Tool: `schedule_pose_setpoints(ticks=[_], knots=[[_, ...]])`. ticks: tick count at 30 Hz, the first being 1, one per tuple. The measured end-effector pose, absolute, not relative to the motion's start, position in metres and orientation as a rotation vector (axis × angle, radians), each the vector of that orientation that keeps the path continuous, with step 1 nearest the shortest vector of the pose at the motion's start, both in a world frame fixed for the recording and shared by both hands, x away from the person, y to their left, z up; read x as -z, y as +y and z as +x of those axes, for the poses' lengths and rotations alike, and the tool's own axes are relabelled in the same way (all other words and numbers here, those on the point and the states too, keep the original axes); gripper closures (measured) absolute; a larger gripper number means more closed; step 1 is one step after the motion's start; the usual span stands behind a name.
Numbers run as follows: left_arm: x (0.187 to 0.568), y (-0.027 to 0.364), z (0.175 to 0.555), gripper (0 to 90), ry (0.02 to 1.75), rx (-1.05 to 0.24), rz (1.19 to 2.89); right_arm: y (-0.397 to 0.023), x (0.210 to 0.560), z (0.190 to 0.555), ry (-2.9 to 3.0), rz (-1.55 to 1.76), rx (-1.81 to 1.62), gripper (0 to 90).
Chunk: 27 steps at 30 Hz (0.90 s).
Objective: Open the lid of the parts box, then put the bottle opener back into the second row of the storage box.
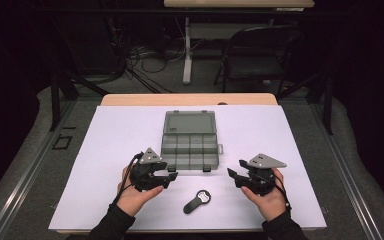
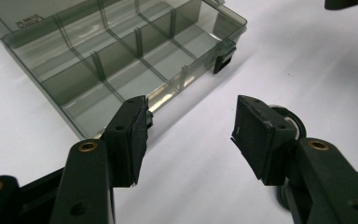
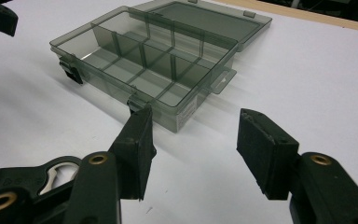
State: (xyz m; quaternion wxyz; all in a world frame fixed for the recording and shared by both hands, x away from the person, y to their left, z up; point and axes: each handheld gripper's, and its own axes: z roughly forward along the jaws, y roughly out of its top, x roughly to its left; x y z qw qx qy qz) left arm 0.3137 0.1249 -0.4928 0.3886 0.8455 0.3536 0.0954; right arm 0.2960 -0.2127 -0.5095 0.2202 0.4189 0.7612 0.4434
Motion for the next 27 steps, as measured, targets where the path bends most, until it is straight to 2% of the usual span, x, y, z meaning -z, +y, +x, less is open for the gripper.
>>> schedule_pose_setpoints(ticks=[11,27], knots=[[0.499,0.106,0.31,43.4,0.868,-0.198,2.213,-0.216,0.508,0.297,2.09,1.164,-1.235,44.4],[0.502,0.075,0.308,43.7,0.802,-0.12,2.413,-0.218,0.507,0.298,2.075,1.182,-1.239,44.4]])
